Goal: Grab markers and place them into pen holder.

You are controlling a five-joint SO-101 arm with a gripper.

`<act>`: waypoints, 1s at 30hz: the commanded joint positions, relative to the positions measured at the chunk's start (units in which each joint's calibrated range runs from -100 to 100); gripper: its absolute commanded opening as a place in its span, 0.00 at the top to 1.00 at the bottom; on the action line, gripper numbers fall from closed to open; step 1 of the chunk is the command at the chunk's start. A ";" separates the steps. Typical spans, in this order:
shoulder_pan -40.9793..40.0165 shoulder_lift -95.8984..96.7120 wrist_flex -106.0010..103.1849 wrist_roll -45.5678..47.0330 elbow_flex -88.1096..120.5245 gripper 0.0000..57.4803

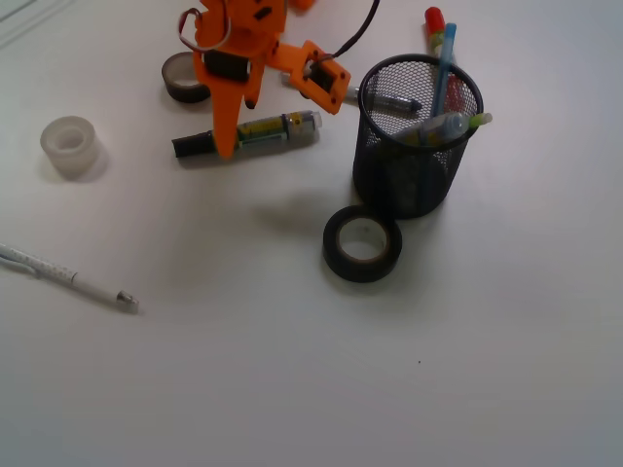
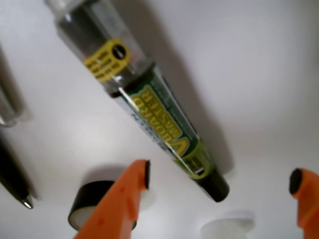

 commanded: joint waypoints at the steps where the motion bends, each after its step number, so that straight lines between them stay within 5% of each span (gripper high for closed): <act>1: -0.20 -0.19 -0.05 0.24 1.19 0.46; 13: -2.82 0.49 -6.35 -1.37 8.98 0.46; 28: -2.07 0.66 -8.19 -2.39 9.89 0.99; 30: -2.30 0.58 -8.10 -2.39 9.89 0.99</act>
